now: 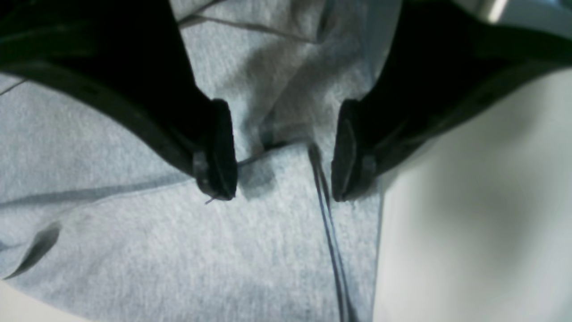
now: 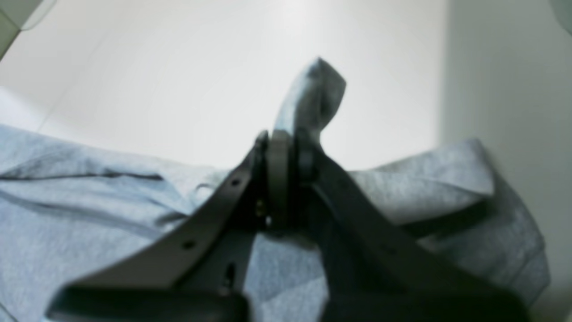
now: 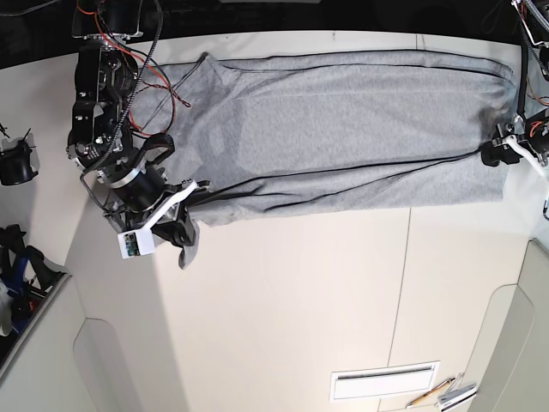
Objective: Fold the T-shirt properly
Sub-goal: 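Fold the held hem corner with the right gripper over the shirt body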
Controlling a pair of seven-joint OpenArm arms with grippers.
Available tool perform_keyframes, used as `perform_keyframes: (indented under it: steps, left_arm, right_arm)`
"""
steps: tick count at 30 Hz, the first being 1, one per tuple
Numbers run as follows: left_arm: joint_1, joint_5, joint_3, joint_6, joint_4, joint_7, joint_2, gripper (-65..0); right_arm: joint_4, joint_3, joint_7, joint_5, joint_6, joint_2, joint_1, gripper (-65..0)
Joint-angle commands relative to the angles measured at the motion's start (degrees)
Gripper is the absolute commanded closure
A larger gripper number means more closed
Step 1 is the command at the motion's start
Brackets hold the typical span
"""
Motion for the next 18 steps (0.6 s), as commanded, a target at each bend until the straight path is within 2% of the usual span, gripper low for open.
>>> perform_keyframes:
  steps: [1, 5, 8, 18]
  left_arm:
    - [-0.3, 0.6, -0.4, 0.1, 0.7, 0.5, -1.2, -37.8]
    - [-0.3, 0.7, -0.4, 0.1, 0.7, 0.5, -1.2, -37.8]
    - [-0.3, 0.6, -0.4, 0.1, 0.7, 0.5, -1.2, -37.8]
    - [-0.3, 0.5, -0.4, 0.1, 0.7, 1.3, -1.3, -37.8]
  right_arm:
    - [1.7, 0.5, 1.3, 1.2, 0.3, 0.2, 0.0, 0.0]
    - [4.0, 1.7, 1.2, 2.8, 0.4, 0.2, -3.1, 0.0]
    - [5.6, 2.9, 1.2, 3.2, 1.8, 0.2, -5.2, 0.0]
    - [9.0, 6.1, 0.5, 6.2, 1.8, 0.2, -12.1, 0.0]
